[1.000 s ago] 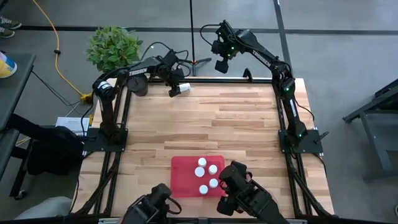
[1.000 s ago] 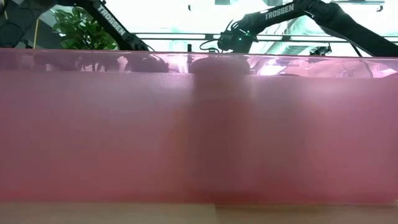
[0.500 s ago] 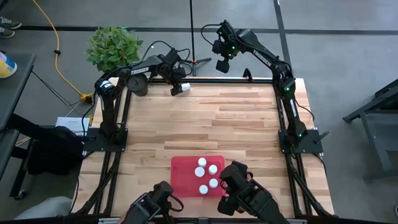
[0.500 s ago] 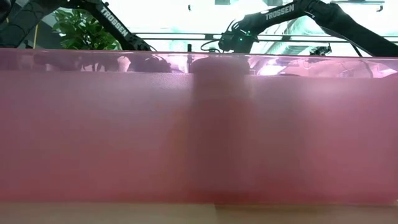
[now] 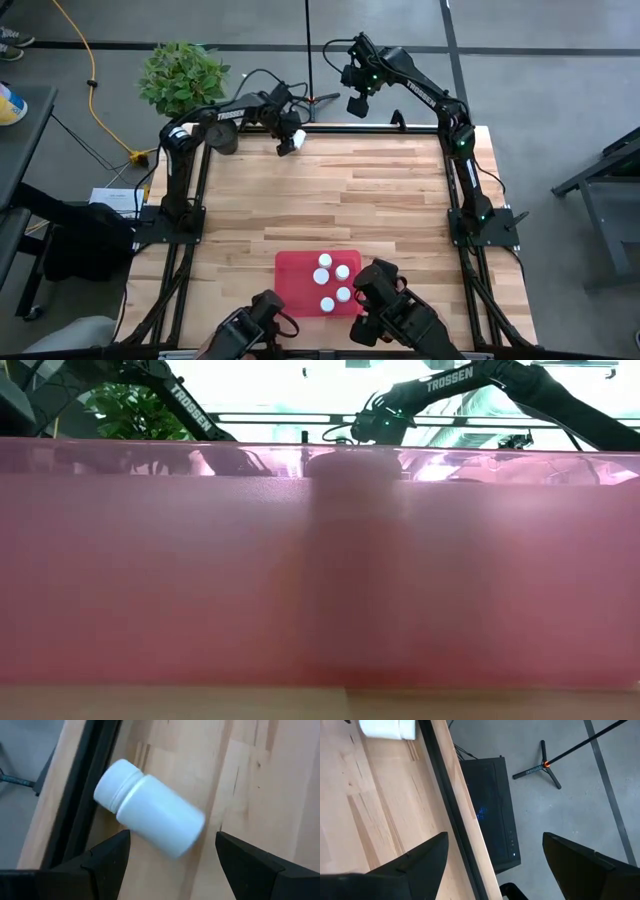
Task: Pick and place pill bottles into a basket
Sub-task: Put the white medicine bottle into the red bin
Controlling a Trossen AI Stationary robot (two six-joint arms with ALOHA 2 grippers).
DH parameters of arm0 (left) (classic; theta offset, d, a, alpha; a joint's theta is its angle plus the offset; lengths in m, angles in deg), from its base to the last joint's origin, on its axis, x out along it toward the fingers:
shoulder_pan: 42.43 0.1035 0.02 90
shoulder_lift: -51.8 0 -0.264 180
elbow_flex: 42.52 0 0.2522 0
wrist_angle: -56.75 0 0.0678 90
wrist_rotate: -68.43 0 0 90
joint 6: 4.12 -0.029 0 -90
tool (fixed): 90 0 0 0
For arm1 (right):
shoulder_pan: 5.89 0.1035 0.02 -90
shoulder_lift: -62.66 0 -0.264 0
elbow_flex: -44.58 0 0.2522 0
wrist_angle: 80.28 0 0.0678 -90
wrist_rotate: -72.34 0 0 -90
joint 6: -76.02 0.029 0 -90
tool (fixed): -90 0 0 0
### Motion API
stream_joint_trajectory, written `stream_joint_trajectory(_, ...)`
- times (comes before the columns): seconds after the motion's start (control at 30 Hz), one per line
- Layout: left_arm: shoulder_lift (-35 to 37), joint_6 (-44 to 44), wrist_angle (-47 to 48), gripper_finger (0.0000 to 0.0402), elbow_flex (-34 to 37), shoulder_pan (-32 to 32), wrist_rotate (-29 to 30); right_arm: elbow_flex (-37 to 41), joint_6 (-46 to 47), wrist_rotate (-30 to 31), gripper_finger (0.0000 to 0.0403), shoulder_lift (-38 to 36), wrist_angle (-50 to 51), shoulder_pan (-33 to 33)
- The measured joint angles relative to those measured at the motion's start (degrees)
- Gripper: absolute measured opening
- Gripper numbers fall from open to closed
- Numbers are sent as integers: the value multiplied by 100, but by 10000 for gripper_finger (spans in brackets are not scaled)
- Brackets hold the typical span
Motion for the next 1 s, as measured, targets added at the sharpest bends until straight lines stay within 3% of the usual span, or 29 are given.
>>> stream_joint_trajectory(0.37, -73, 776, -82, 326, -176, -85, 37, 0, 15, 0, 313, 2, -2, 0)
stream_joint_trajectory(0.7, -67, 2930, -95, 326, -1023, -222, 33, 0, 44, 44, 313, 2, 0, 0)
stream_joint_trajectory(1.0, -67, 4508, -70, 326, -1143, -341, 80, 0, 126, 232, 313, 2, 125, 0)
